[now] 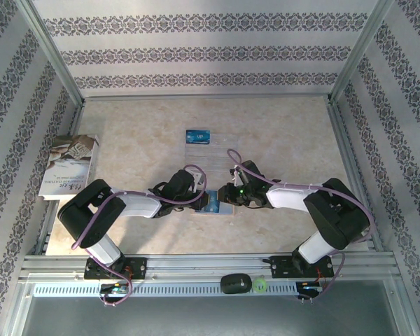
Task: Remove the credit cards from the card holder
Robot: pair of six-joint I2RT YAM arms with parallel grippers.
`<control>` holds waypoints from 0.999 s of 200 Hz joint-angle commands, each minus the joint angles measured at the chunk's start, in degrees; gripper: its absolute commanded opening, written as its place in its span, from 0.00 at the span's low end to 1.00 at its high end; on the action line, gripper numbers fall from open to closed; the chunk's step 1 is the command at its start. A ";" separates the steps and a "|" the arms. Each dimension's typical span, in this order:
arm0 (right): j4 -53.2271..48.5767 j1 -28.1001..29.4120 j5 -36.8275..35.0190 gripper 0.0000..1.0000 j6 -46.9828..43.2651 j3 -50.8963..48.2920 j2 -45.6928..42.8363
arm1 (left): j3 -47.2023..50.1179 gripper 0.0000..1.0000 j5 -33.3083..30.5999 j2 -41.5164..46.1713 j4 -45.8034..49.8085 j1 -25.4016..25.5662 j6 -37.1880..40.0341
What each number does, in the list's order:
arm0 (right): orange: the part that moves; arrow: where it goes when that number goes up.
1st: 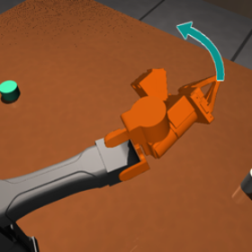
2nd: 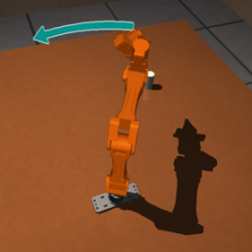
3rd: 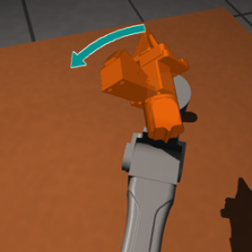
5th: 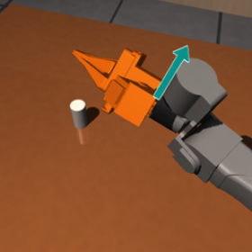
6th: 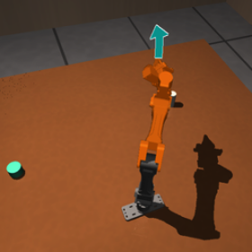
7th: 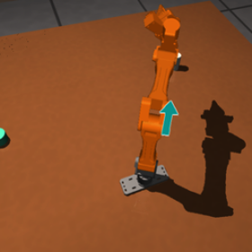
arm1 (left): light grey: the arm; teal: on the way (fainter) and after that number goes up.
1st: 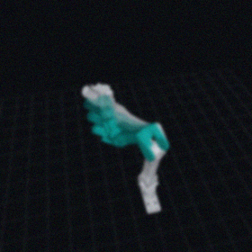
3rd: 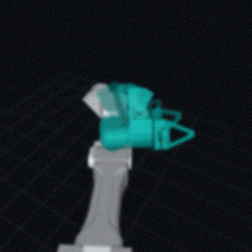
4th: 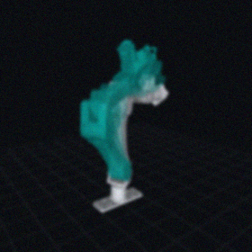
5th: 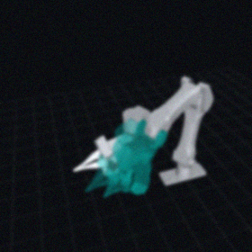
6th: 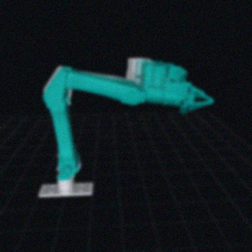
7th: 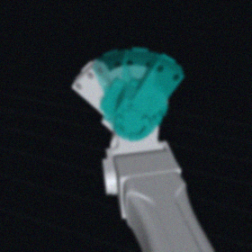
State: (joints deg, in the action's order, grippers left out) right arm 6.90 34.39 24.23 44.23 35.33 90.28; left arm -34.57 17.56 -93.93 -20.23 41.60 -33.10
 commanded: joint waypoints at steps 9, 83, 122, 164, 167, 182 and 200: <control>0.60 0.87 0.40 0.26 0.99 2.06 2.32 | 2.40 0.05 -0.97 -1.08 4.77 0.02 -0.65; 2.62 1.39 0.03 0.04 1.56 1.36 3.13 | 2.51 0.05 -0.72 -1.01 4.75 -0.20 -0.65; 1.35 -0.62 -2.65 0.00 1.87 -2.30 -0.32 | 3.07 0.05 -0.62 -0.64 4.67 -0.63 -0.90; -2.58 -2.43 -5.13 0.00 0.62 -5.13 -6.41 | 3.28 0.06 -0.34 -0.31 4.25 -0.82 -0.98; -2.85 -2.57 -5.20 0.00 0.52 -5.18 -6.88 | 3.26 0.07 -0.29 -0.22 4.16 -0.78 -1.00; -4.37 -3.23 -5.24 0.00 -0.32 -5.11 -9.33 | 2.81 0.09 0.21 0.61 3.96 -1.11 -0.87; -5.21 -4.18 -3.81 0.00 -2.26 -4.32 -12.58 | 1.92 0.12 1.15 4.27 3.95 -2.25 -0.33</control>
State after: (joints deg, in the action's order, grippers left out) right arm 5.72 31.53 21.67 45.25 31.14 81.52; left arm -33.54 18.06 -93.06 -21.37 41.10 -33.52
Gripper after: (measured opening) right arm 0.049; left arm 0.105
